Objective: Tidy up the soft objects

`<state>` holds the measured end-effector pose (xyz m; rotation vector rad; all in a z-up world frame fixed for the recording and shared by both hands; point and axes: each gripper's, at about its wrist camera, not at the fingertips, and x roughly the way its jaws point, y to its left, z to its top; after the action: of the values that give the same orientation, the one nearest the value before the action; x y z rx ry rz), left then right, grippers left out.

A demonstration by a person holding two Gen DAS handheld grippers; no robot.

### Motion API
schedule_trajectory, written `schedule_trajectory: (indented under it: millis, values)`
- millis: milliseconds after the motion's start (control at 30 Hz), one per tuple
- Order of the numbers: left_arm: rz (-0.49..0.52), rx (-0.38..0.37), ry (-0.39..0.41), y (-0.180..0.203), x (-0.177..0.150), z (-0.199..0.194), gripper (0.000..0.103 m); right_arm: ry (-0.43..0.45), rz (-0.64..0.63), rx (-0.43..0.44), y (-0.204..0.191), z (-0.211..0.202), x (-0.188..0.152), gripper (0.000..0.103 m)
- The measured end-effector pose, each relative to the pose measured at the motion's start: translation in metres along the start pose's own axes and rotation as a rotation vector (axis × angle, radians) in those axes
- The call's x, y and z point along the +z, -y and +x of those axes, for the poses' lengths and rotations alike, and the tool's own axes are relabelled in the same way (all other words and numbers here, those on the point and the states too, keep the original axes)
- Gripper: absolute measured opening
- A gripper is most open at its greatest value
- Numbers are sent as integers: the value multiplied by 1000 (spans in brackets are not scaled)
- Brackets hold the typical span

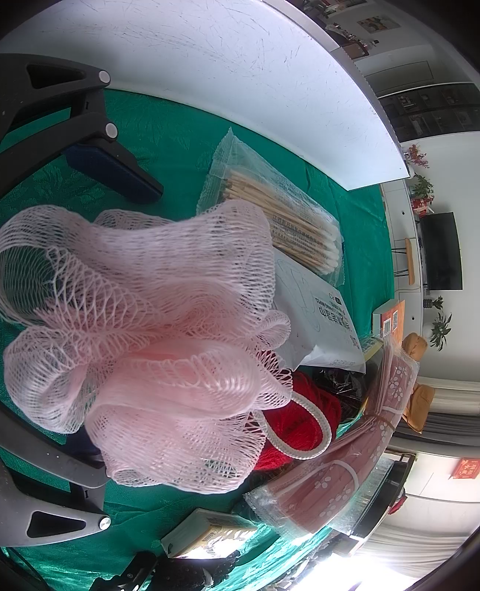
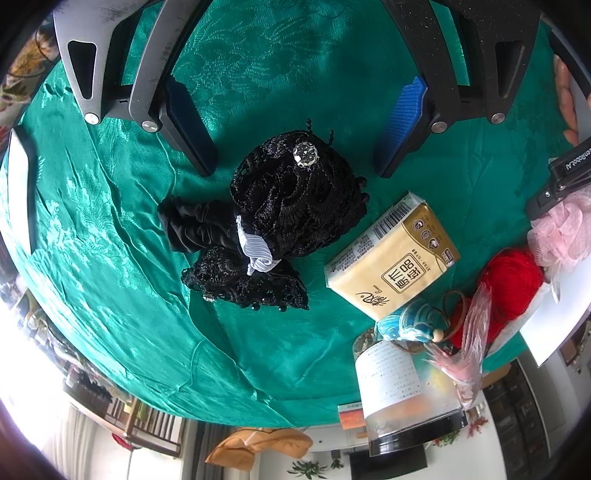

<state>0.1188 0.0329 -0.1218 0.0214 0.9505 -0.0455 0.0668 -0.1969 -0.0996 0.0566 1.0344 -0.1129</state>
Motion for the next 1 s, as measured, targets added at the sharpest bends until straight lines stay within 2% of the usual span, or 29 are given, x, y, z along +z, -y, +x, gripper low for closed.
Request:
schedule_trajectory:
  millis: [900, 1000]
  values:
    - [0, 0, 0, 0, 0, 0, 103, 4, 2, -1, 1, -1, -1, 89]
    - [0, 0, 0, 0, 0, 0, 103, 14, 53, -26, 12, 1, 2, 89]
